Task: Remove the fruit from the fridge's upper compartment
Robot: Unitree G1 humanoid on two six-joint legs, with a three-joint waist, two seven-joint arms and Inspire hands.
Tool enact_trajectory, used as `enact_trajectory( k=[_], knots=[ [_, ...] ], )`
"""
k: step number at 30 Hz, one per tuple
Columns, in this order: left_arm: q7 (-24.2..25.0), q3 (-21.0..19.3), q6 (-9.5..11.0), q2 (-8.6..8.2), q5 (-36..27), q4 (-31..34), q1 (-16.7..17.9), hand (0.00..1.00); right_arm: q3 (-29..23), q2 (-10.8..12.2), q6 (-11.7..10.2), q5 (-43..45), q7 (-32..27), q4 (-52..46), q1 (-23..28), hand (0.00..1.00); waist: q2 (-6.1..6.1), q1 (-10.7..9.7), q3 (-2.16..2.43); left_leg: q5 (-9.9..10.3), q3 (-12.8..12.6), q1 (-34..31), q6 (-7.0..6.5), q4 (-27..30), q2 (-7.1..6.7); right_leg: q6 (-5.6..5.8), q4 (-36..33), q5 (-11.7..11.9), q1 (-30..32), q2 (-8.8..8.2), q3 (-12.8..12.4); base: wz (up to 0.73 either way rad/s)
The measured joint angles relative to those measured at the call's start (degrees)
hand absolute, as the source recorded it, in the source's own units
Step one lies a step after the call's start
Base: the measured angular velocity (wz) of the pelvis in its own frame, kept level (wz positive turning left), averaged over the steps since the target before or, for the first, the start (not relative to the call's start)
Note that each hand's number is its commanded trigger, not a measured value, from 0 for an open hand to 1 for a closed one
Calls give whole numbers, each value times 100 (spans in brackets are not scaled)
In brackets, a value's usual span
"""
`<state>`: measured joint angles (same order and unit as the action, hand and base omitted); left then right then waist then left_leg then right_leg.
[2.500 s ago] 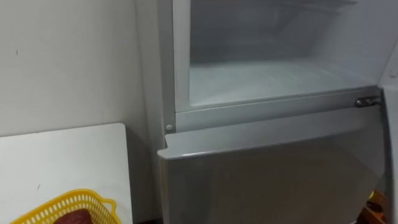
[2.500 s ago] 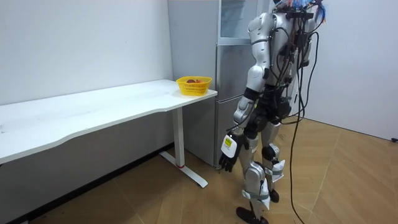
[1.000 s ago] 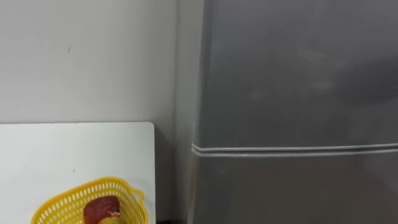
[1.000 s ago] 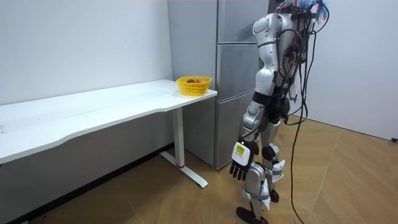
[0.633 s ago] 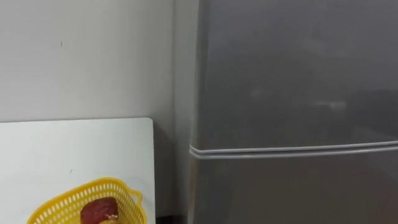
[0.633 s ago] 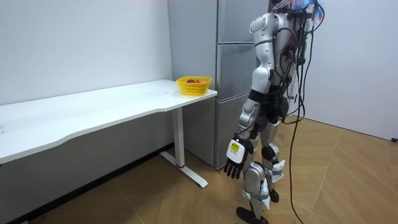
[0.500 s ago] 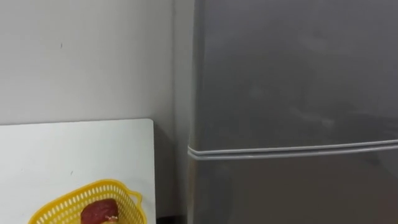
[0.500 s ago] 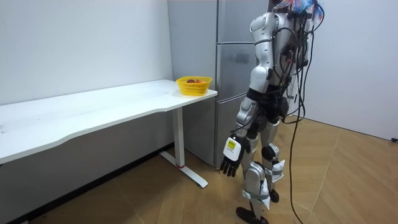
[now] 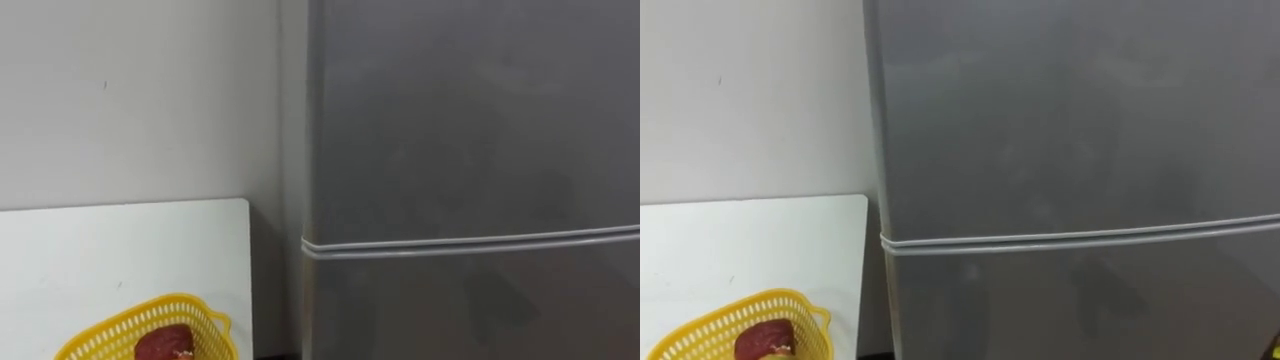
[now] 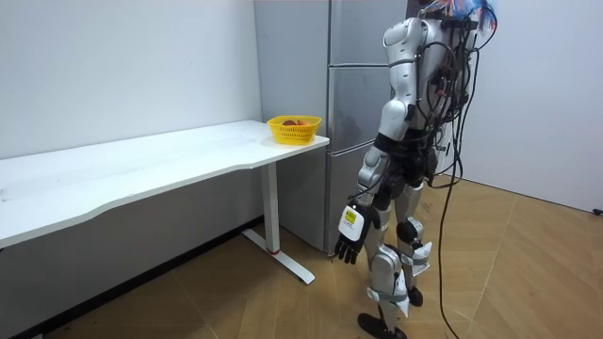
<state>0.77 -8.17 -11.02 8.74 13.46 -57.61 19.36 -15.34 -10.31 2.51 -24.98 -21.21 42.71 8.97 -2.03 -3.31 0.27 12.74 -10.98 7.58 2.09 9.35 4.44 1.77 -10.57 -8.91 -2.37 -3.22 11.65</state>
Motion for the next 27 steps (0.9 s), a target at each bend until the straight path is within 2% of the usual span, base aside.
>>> enact_trajectory(
  k=[4,10,13,17,21,27],
  knots=[
    [113,-2,19,-13,4,-10,1,0,70,81,3,60,328,609,40,0,61,46,-11,1,0,-1,0,-1,-4,1,0,0,-12,-4,1,0],
    [344,-27,14,-28,23,-28,15,0,171,85,3,60,947,1310,35,0,129,69,-20,8,13,-1,5,-66,7,0,-11,-1,5,9,20,1],
    [432,-66,1,-25,20,-29,21,0,181,85,1,74,1230,1612,7,0,122,72,-16,7,13,2,5,-74,8,-2,-11,2,-24,16,15,0],
    [444,-53,-1,-33,-26,-140,15,0,463,84,17,354,1585,2256,-47,0,99,78,-8,7,22,65,5,-70,5,0,14,6,-66,16,17,-1],
    [451,-55,-74,-36,11,-241,-34,0,680,88,132,1107,1891,2440,-38,0,82,115,-14,7,20,80,5,-69,-2,3,9,4,-60,8,-7,-4],
    [458,-52,-136,-35,19,-352,-181,0,802,94,136,1538,2175,2649,-83,0,72,235,-18,7,32,74,5,-69,4,3,78,11,-77,21,-17,1]
  ],
)
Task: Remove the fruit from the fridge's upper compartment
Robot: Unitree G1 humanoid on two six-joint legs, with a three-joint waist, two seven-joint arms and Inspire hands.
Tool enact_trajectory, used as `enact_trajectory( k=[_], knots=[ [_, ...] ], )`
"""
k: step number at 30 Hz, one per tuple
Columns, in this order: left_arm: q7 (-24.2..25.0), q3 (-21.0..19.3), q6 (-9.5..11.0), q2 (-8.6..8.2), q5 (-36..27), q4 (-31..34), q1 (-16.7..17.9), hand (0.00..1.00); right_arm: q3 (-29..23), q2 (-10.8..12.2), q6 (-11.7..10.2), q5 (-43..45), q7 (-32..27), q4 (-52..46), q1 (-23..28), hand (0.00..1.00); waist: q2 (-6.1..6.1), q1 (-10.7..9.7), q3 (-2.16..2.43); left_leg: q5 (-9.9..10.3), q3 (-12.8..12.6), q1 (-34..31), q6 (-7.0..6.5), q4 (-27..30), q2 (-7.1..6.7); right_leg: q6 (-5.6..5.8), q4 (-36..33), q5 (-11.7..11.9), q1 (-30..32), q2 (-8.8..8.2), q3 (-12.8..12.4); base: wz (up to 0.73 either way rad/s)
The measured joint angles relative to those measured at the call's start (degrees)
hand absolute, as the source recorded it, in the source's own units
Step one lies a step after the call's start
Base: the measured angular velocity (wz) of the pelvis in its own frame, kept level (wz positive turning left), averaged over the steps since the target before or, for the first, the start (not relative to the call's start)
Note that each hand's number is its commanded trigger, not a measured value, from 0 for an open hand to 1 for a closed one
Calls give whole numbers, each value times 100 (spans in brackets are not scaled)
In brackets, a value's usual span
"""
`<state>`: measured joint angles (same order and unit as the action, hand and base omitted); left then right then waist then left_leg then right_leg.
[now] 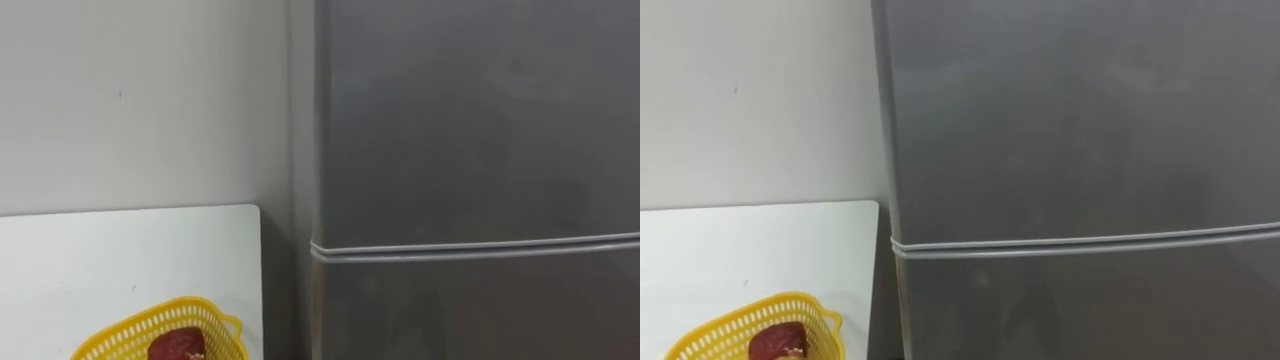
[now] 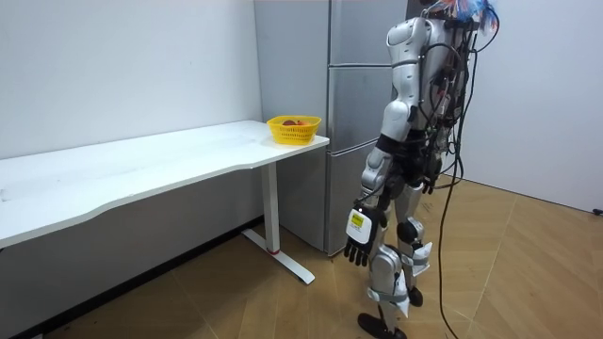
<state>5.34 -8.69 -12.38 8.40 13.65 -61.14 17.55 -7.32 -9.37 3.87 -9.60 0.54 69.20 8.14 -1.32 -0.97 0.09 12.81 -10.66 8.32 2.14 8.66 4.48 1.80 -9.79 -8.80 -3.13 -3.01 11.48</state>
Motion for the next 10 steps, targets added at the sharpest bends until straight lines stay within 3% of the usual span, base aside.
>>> enact_trajectory(
  k=[10],
  knots=[
    [38,0,-184,-7,101,-186,-50,0,60,2,125,150,272,86,0,0,48,26,-5,16,1,-28,7,-36,10,3,7,7,1,19,3,0]
  ],
)
